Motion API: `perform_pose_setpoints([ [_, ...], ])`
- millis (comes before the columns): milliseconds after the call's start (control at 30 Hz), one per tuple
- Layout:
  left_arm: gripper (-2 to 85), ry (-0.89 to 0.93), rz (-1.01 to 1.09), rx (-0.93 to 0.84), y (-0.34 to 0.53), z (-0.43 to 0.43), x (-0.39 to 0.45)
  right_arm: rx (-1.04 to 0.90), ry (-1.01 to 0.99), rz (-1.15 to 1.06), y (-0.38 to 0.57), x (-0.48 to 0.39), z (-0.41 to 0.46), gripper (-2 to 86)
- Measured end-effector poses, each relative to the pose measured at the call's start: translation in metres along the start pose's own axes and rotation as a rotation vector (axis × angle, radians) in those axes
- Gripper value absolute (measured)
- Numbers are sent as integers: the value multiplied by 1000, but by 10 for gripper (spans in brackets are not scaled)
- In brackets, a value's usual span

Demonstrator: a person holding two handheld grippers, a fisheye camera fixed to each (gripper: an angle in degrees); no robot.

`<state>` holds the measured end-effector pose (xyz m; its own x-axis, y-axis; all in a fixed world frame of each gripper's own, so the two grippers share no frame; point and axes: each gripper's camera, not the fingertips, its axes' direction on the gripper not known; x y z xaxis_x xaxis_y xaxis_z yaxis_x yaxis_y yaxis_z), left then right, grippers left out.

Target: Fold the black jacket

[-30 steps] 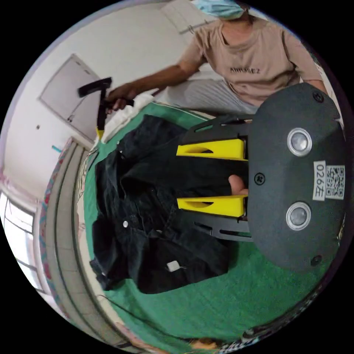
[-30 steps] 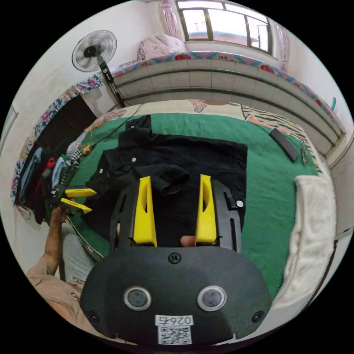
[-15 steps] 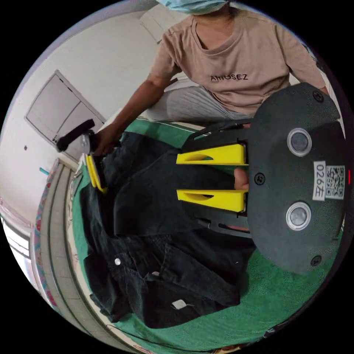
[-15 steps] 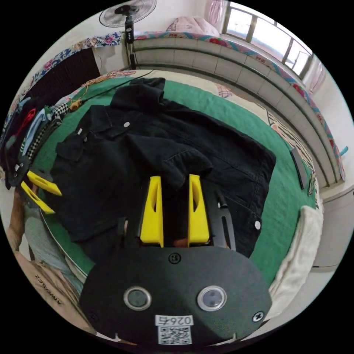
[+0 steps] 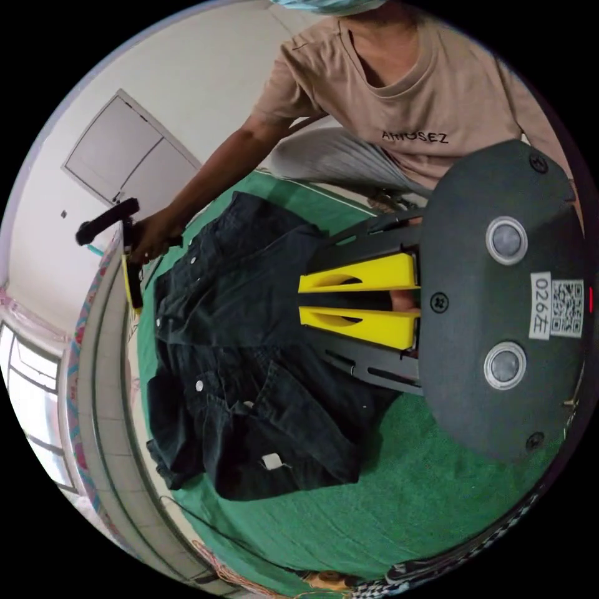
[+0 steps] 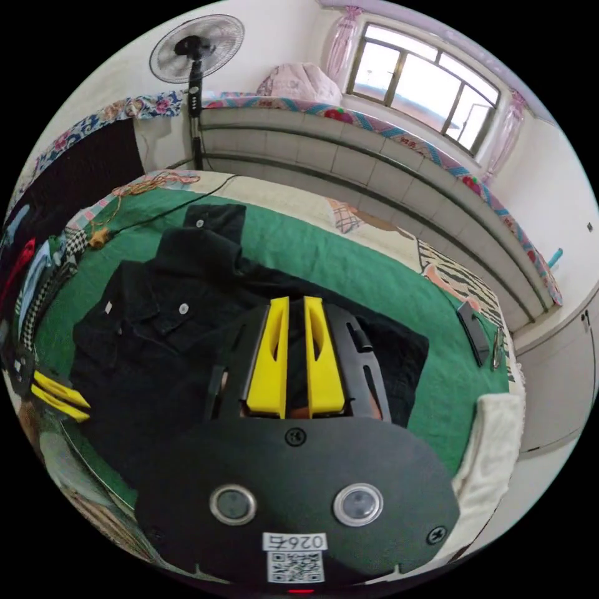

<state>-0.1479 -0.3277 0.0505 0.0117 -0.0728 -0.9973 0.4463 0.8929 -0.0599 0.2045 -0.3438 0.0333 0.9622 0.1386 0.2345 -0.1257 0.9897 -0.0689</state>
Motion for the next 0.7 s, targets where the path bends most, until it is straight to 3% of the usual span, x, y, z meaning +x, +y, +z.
perform_pose_setpoints([
  [100,7,64,-16,-118,-24,2,-17,-180,83,-52,-8,0,48,8],
  [200,-5,-84,56,67,-54,-57,-22,19,9,94,-18,26,30,2],
  [267,-4,-323,100,191,-94,-101,-38,120,-81,134,-32,38,21,10],
  [367,10,-505,26,290,-153,-125,-89,170,-276,135,-68,44,25,31],
  [567,172,-109,-234,179,-254,-114,-236,83,-403,116,-154,16,76,54],
  [700,191,36,-371,224,-278,-118,-299,-15,-489,167,-197,7,118,87],
])
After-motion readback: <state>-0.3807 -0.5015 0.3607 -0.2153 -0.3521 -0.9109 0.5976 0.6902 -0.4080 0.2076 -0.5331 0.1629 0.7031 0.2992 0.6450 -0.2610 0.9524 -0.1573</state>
